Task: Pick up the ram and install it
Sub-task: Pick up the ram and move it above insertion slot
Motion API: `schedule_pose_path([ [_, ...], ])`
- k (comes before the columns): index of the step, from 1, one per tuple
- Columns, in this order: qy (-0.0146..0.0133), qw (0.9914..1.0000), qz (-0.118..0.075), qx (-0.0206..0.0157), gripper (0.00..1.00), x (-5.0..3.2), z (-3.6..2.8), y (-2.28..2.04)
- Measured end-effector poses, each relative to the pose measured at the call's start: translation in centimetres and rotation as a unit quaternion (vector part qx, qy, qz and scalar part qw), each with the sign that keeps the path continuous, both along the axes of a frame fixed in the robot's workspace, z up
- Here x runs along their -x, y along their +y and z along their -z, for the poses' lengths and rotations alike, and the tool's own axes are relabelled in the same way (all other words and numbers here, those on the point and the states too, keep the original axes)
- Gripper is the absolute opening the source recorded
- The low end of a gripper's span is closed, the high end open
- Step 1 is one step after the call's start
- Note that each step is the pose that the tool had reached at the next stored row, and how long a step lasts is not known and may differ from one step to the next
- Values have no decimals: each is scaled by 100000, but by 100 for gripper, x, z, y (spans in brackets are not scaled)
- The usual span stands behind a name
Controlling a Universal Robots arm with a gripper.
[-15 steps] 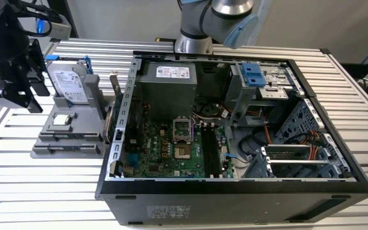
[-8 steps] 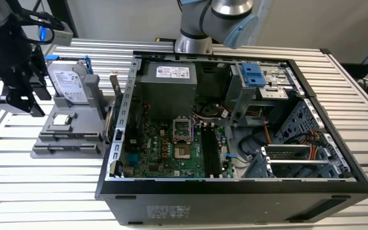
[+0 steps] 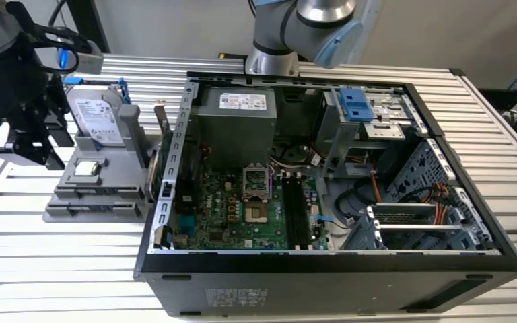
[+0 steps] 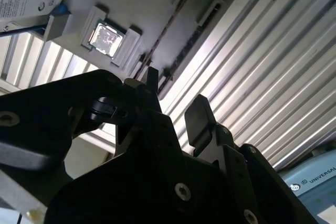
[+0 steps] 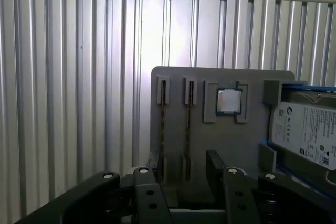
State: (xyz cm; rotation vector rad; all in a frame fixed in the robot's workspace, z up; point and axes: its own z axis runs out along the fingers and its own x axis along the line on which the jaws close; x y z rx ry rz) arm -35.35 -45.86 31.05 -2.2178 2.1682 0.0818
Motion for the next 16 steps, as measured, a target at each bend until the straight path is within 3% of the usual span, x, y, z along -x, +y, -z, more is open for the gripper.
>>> schedule_pose_path([
  [16,-6,100000,1,-1,100,0,236,0],
])
